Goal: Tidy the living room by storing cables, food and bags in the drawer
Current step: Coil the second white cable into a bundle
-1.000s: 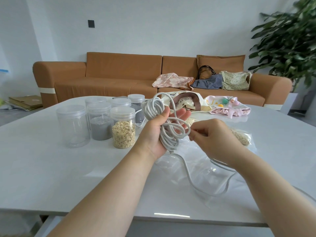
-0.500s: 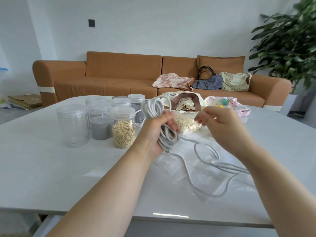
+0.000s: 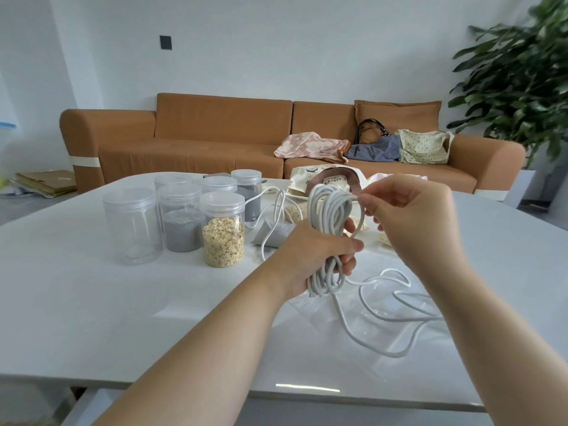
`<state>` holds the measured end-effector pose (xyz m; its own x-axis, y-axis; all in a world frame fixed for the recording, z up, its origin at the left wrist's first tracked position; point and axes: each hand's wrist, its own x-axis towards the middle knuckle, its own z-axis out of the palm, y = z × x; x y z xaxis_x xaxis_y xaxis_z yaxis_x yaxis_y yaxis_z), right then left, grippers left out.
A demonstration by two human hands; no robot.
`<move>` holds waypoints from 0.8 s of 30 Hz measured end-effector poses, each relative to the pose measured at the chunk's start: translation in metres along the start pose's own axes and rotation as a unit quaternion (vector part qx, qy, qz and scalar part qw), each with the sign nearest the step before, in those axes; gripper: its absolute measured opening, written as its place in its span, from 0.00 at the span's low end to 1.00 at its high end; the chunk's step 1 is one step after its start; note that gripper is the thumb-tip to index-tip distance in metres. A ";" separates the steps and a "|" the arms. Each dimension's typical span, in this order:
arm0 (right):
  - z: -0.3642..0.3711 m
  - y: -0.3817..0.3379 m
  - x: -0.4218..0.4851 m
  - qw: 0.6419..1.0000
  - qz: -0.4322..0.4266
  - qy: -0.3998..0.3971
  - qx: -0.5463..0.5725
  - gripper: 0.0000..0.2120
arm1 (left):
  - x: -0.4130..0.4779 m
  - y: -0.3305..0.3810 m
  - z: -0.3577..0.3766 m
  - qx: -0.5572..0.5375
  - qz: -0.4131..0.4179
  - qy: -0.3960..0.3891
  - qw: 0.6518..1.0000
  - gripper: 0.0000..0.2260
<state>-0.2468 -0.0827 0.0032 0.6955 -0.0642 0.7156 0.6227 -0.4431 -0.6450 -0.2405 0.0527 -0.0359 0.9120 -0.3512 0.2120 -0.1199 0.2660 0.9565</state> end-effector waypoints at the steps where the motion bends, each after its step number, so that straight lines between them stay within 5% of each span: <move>1: 0.000 0.001 0.000 1.000 0.004 -0.001 -0.010 0.13 | 0.000 0.000 0.000 0.004 0.000 -0.004 1.000 0.10; 8: -0.005 0.007 0.005 0.985 0.096 -0.106 0.101 0.06 | -0.003 0.001 -0.002 0.010 -0.022 -0.058 0.998 0.15; 15: -0.004 0.009 0.005 0.961 0.117 -0.150 0.199 0.06 | -0.005 0.004 0.000 0.003 -0.064 -0.073 0.995 0.05; 20: 0.003 0.021 0.005 0.979 0.121 -0.134 0.097 0.07 | -0.001 0.007 -0.002 -0.108 -0.047 -0.007 0.993 0.08; 24: -0.002 0.023 0.000 0.944 0.149 -0.294 0.005 0.12 | 0.003 0.011 -0.017 -0.227 0.017 0.065 0.972 0.01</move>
<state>-0.2328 -0.0946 -0.0113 0.9176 0.3232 0.2314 0.3690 -0.4757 -0.7985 -0.2327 0.0702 -0.0283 0.9558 -0.2269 0.1872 0.0075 0.6550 0.7556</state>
